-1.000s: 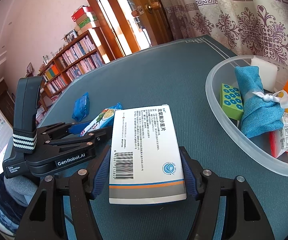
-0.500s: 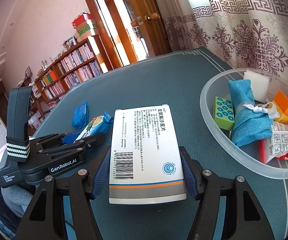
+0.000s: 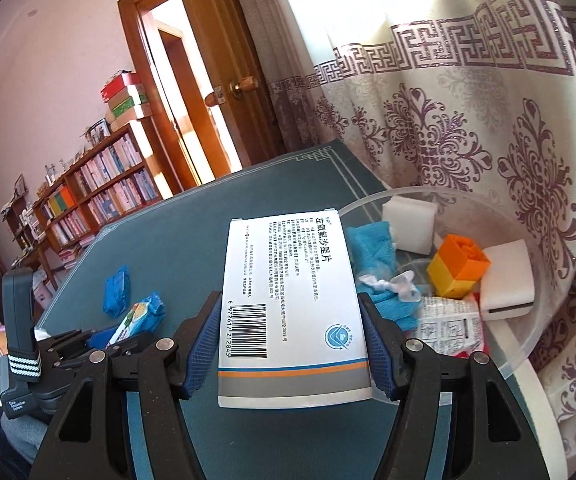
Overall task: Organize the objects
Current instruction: 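Carry the medicine box and cracker packet over the bowl with both grippers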
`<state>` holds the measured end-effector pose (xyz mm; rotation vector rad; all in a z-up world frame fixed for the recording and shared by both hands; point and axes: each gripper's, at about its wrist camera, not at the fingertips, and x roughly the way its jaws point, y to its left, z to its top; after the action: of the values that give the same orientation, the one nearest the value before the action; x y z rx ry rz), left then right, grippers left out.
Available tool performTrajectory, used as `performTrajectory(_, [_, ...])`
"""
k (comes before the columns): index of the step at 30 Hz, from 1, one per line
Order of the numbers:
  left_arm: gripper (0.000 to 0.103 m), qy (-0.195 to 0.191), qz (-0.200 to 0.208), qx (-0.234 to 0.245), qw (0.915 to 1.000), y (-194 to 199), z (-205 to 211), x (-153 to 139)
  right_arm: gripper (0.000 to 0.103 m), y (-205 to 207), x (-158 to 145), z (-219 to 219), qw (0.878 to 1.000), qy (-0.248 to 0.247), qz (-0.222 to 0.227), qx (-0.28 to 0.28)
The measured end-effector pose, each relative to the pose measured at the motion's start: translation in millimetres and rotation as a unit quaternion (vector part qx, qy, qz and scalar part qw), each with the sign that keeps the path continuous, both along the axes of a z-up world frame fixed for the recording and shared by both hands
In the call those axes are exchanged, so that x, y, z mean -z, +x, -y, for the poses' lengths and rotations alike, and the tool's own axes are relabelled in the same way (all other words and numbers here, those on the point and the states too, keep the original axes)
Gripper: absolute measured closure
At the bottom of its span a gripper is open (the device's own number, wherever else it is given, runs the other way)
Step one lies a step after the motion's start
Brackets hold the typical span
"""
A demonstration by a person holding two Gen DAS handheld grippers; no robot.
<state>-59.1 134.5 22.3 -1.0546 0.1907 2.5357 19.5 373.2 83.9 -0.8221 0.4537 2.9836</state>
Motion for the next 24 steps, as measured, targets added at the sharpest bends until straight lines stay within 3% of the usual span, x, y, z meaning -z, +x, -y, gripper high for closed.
performTrajectory(15, [0.059,-0.010,0.005,0.010,0.9999,2,-8,3,0.037,-11,7,-51,0.987,0.076,0.025,0.137])
performTrajectory(24, [0.059,-0.011,0.009,0.014,0.9998,2,-14,3,0.036,-8,9,-56,0.981,0.087,0.022,0.169])
